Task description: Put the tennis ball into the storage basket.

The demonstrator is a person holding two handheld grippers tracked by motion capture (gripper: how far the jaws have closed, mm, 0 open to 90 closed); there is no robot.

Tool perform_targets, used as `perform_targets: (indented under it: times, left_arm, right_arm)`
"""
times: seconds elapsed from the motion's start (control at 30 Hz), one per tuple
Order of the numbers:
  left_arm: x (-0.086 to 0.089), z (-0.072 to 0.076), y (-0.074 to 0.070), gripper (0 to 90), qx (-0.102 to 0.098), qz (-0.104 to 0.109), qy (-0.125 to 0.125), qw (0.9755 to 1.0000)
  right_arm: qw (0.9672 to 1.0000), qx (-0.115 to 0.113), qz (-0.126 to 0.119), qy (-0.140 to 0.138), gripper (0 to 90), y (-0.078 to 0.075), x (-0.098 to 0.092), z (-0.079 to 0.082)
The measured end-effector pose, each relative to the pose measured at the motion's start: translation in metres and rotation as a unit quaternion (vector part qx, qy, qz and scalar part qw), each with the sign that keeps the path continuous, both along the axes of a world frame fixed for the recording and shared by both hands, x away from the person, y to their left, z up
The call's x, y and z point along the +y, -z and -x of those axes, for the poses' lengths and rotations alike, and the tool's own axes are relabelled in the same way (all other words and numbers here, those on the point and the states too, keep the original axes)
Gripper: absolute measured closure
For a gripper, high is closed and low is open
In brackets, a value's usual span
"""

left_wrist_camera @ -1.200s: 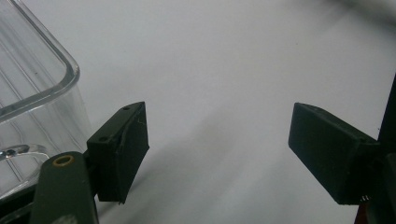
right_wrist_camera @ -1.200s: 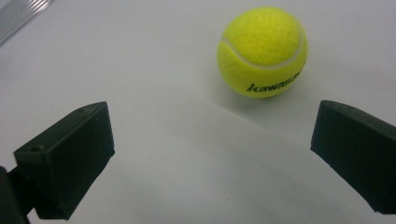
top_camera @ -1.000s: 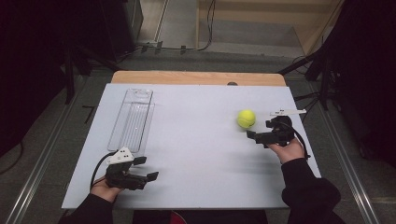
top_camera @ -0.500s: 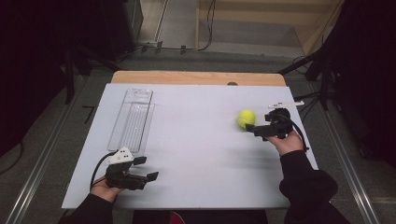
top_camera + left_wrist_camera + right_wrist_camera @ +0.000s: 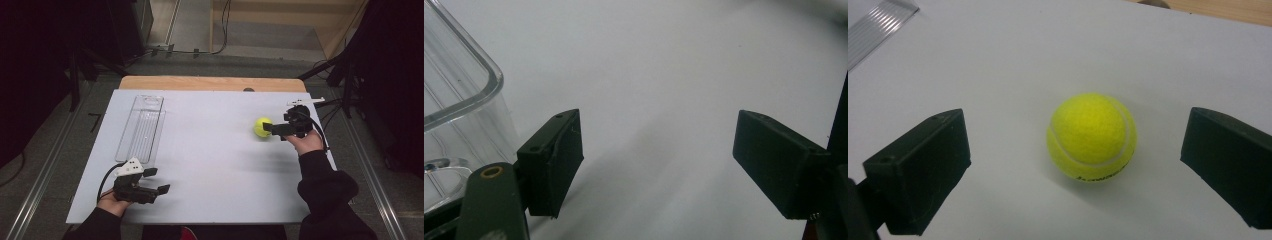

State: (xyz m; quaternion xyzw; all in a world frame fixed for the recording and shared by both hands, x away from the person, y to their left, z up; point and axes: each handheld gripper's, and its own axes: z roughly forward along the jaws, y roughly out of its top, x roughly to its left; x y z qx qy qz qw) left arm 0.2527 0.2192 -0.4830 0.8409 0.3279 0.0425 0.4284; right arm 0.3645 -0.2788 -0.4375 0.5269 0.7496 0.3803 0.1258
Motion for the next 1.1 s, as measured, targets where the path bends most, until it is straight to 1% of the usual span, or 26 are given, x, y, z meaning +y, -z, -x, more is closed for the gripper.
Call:
perform_targets:
  times: [0.07,0.2,0.27,0.3,0.33,0.4,0.53,0.57,0.6,0.7,0.77,0.9,1.0,1.1]
  left_arm:
    - [0.0,0.0,0.0,20.8,0.0,0.0,0.0,1.0]
    - [0.0,0.0,0.0,20.8,0.002,-0.002,0.0,1.0]
    - [0.0,0.0,0.0,20.8,0.002,-0.002,0.001,1.0]
    - [0.0,0.0,0.0,20.8,0.002,-0.002,0.001,1.0]
    - [0.0,0.0,0.0,20.8,0.002,-0.002,0.001,1.0]
    - [0.0,0.0,0.0,20.8,0.002,0.0,0.0,1.0]
    - [0.0,0.0,0.001,20.8,0.003,0.001,0.0,1.0]
    - [0.0,0.0,0.001,20.8,0.003,0.0,-0.001,1.0]
    - [0.0,0.0,0.001,20.8,0.003,0.0,-0.001,1.0]
    - [0.0,0.0,0.001,20.8,0.003,-0.001,0.0,1.0]
    - [0.0,0.0,0.001,20.8,0.003,0.001,-0.001,1.0]
    - [0.0,0.0,0.001,20.8,0.002,0.0,-0.001,1.0]
    - [0.0,0.0,0.0,20.8,0.002,-0.001,0.0,1.0]
    - [0.0,0.0,0.0,20.8,0.001,-0.002,0.0,1.0]
  right_arm:
    - [1.0,-0.001,0.001,0.001,0.0,0.001,0.001,-0.004]
    - [1.0,0.005,0.006,0.001,0.0,0.001,0.004,-0.011]
    - [1.0,0.002,0.008,0.001,0.0,0.001,0.004,-0.013]
    - [1.0,0.005,0.007,0.003,0.0,-0.001,0.005,-0.017]
    - [1.0,0.005,0.007,0.003,0.0,-0.001,0.005,-0.017]
    - [0.9999,0.003,0.009,0.002,0.0,-0.002,0.006,-0.021]
    - [1.0,-0.001,0.007,0.007,0.0,-0.006,0.008,-0.031]
    - [1.0,-0.001,0.007,0.007,0.0,-0.006,0.008,-0.031]
    - [0.9999,-0.003,0.009,0.006,0.0,-0.007,0.008,-0.033]
    - [0.9999,-0.012,0.004,0.011,0.0,-0.006,0.012,-0.038]
    - [0.9998,-0.011,0.008,0.012,0.0,-0.004,0.014,-0.04]
    - [0.9998,-0.004,0.012,0.012,0.0,0.001,0.015,-0.042]
    - [0.9998,-0.005,0.009,0.017,0.0,0.002,0.014,-0.042]
    - [0.9998,-0.004,0.012,0.016,0.0,0.003,0.014,-0.042]
